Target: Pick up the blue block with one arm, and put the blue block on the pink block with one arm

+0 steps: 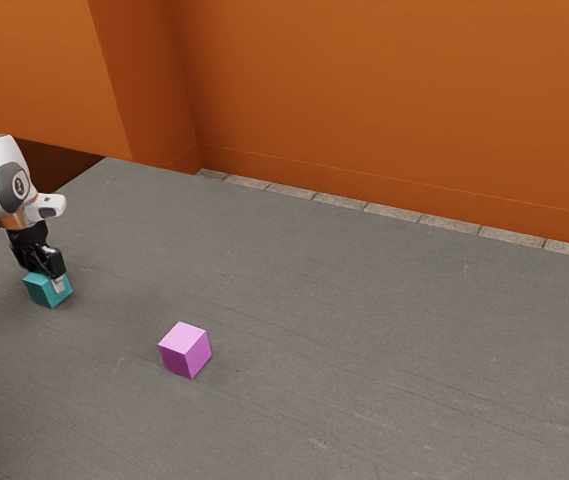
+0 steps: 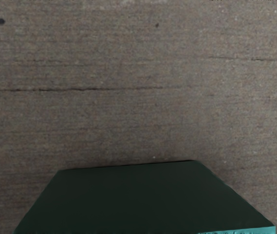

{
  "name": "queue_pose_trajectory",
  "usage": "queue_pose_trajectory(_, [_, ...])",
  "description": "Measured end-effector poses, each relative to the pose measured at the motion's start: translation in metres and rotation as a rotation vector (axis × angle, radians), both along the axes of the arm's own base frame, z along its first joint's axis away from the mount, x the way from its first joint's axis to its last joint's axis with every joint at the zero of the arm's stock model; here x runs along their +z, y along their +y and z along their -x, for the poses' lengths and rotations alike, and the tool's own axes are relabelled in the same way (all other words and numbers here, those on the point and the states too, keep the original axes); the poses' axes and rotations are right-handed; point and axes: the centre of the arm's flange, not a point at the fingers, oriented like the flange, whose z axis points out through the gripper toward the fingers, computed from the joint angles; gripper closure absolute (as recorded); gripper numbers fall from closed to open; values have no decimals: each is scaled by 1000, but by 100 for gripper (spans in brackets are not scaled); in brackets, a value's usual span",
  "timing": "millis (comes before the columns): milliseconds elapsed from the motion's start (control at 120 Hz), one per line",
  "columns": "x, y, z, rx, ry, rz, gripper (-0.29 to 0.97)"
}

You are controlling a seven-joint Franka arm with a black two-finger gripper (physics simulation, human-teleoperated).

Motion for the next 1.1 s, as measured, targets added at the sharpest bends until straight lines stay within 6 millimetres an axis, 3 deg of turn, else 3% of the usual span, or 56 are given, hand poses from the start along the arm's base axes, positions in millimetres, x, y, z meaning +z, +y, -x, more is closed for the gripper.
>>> queue_pose_trajectory(183, [8,0,-1,2,-7,-8,37])
queue_pose_trajectory(317, [31,-1,-1,2,-27,-24,38])
queue_pose_trajectory(400, [50,-12,5,-6,-33,-22,36])
queue_pose_trajectory(450, [63,-26,9,-17,-36,-16,35])
queue_pose_trajectory(583, [88,-93,10,-96,-52,12,34])
queue_pose_trajectory(833, [100,-206,-1,-182,-56,35,33])
queue_pose_trajectory(983, [94,-253,-9,-151,-44,51,33])
queue_pose_trajectory(1100, [85,-269,-9,-84,-19,56,33])
